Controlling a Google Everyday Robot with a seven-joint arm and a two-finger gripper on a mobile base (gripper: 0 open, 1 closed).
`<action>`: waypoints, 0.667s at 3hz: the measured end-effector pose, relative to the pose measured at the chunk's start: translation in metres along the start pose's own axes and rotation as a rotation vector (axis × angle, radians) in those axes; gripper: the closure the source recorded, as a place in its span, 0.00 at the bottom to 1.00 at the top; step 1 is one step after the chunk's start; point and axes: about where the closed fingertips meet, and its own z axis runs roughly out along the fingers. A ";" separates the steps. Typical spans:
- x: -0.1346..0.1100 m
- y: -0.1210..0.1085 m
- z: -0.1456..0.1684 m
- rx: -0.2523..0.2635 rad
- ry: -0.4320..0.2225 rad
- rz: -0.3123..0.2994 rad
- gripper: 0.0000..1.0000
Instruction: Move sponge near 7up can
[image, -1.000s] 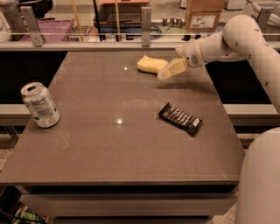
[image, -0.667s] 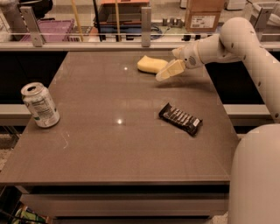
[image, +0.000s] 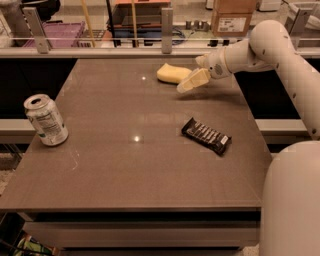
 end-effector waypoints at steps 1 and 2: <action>-0.011 0.014 -0.007 0.061 0.031 0.029 0.00; -0.037 0.033 -0.019 0.170 0.058 0.058 0.00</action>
Offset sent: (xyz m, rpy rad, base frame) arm -0.0633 0.0330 0.0565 -0.1226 -0.0042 -0.3204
